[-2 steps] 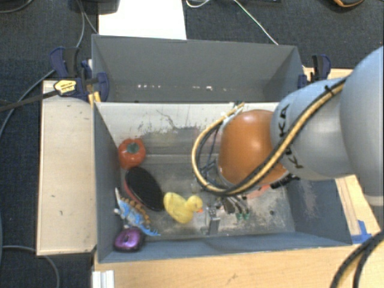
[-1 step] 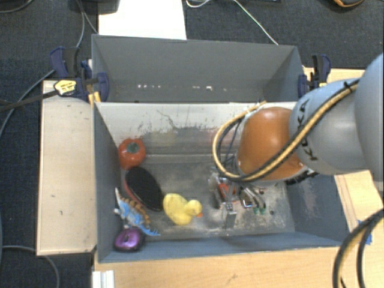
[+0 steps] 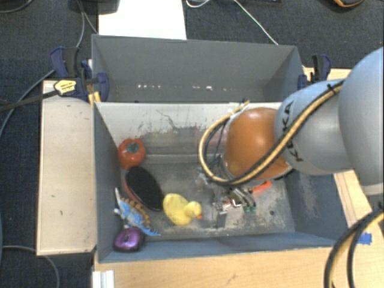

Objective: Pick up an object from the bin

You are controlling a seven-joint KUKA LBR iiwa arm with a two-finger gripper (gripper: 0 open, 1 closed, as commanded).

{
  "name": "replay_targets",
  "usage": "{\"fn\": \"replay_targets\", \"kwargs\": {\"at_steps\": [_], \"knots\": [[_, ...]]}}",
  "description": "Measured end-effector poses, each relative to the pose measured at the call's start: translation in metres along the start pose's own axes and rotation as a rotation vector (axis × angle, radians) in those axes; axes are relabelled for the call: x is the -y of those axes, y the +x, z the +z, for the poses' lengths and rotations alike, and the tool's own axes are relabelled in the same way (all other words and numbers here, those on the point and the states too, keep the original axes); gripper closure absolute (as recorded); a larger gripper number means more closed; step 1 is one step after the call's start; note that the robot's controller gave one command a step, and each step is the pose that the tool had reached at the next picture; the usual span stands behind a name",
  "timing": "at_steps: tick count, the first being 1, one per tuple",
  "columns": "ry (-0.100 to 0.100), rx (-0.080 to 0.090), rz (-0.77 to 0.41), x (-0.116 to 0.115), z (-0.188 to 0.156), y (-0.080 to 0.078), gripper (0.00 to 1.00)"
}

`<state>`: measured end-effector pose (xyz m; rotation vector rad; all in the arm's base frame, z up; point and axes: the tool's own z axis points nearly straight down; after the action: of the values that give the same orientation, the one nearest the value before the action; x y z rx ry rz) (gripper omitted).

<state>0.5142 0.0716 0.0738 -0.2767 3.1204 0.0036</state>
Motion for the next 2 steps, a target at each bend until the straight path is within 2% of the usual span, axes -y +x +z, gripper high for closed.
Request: {"fn": "replay_targets", "kwargs": {"at_steps": [1, 2], "knots": [[0.003, 0.0, 0.25, -0.022, 0.003, -0.008, 0.0], [0.001, 0.002, -0.039, -0.089, 0.003, -0.011, 0.0]]}}
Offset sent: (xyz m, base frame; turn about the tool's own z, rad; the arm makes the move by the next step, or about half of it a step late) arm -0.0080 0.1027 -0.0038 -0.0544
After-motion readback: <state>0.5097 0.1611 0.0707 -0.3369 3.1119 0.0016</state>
